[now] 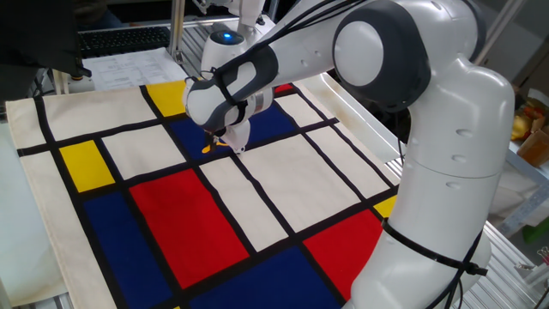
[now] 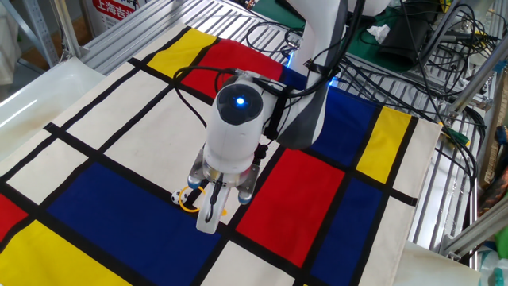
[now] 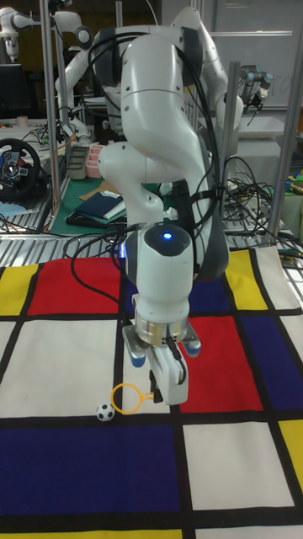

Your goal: Attach the bubble ring to the ball

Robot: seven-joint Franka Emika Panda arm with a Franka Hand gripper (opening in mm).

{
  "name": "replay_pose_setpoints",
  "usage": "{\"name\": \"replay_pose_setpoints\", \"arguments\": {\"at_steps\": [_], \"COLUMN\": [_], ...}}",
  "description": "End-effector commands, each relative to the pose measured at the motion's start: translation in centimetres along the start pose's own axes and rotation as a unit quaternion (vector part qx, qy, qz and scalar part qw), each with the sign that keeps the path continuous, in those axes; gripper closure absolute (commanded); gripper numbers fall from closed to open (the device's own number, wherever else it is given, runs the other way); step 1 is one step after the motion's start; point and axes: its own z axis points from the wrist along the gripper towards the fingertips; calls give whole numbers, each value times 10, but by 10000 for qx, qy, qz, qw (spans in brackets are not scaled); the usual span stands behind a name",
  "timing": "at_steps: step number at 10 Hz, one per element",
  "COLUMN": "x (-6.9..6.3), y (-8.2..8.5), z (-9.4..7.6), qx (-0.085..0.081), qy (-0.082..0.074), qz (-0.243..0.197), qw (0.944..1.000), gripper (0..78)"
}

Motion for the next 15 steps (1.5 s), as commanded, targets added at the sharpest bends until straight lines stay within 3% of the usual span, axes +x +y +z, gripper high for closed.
{"name": "replay_pose_setpoints", "arguments": {"at_steps": [1, 4, 6, 8, 15], "x": [0, -2, -20, -29, -39], "y": [1, -2, -13, -17, -21], "z": [-1, 0, -1, 3, 15], "qx": [43, 63, 49, 4, -120], "qy": [-3, -7, 9, 27, 121], "qz": [138, 37, -214, -301, -459], "qw": [9999, 10000, 9998, 9995, 9988], "gripper": [764, 764, 764, 764, 764]}}
